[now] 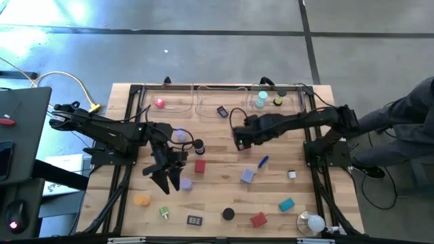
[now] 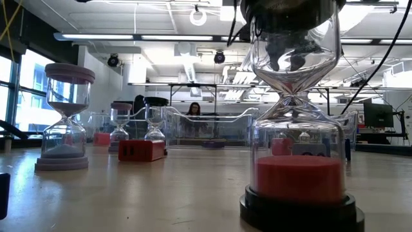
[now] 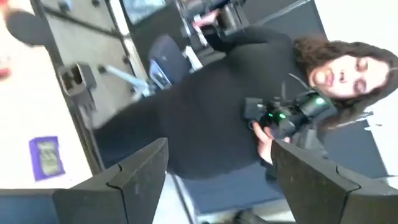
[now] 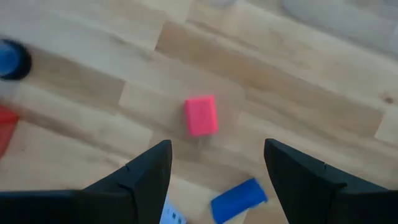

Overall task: Pick & Place Office items
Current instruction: Put the right pink charger adapter into the left transparent bin

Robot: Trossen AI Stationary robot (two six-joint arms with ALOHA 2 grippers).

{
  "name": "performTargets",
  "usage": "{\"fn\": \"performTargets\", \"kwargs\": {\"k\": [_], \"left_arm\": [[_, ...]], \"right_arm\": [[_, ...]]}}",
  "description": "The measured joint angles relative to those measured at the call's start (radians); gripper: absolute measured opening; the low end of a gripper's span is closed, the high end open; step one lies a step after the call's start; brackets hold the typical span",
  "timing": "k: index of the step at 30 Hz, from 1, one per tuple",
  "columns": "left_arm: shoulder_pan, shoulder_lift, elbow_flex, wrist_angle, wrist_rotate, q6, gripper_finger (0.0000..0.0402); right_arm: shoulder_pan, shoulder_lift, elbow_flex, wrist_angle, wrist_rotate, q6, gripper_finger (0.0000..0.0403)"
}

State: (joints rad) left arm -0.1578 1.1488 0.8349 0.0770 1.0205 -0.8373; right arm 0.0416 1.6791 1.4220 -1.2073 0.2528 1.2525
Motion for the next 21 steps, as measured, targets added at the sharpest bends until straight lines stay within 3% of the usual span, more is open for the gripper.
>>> {"fn": "performTargets", "kwargs": {"k": [8,21], "left_arm": [[0.008,0.0,0.0,-0.007,-0.001,0.031,0.0278],[-0.021,0.0,0.0,-0.009,-0.05,0.051,0.0278]], "right_arm": [[-0.082,0.003,0.0,0.067,-0.107,-0.222,0.0244],[-0.092,0.082,0.0,0.045,-0.147,-0.315,0.0244]]}}
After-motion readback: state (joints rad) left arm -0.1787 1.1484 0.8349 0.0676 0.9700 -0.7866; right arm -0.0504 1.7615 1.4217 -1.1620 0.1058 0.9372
